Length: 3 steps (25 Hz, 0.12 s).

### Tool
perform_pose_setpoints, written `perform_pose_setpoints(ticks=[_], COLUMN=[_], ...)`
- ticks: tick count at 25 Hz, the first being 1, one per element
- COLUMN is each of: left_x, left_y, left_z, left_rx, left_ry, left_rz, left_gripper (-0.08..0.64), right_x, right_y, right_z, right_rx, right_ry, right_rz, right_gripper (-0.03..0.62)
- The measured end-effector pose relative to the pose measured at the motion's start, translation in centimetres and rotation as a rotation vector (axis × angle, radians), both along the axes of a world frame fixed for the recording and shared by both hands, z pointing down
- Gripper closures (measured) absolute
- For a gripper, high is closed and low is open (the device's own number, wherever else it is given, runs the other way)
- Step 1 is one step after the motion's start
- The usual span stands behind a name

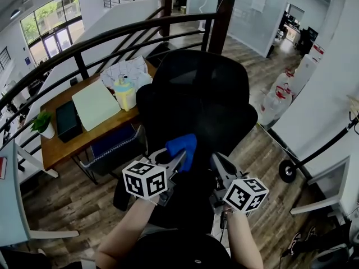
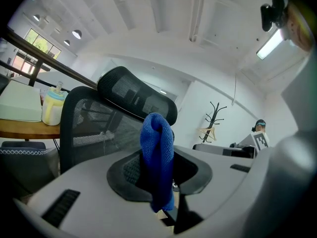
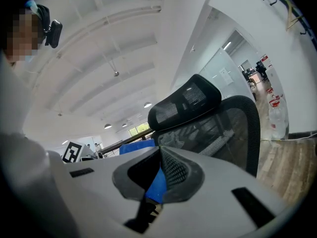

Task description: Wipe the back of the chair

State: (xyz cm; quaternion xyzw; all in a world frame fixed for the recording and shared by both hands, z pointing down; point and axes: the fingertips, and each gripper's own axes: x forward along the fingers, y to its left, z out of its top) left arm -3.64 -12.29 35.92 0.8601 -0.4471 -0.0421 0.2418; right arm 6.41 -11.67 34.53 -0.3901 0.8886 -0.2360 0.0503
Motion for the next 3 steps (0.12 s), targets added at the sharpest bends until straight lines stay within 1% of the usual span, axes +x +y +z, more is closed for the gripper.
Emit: perform_pose_setpoints(ticks=[3], left_x=[0.07], left_y=[-0.09], left_z=[0.13], left_rx=[-0.004], left_ry=[-0.004], left_rz=[-0.003], left_gripper=[0.457], right_x=[0.12], right_y=[-0.16], right_z=[-0.14], right_rx=[0.004], right_ry=[0.004], right_rz=[-0.004], right_gripper=[0.561])
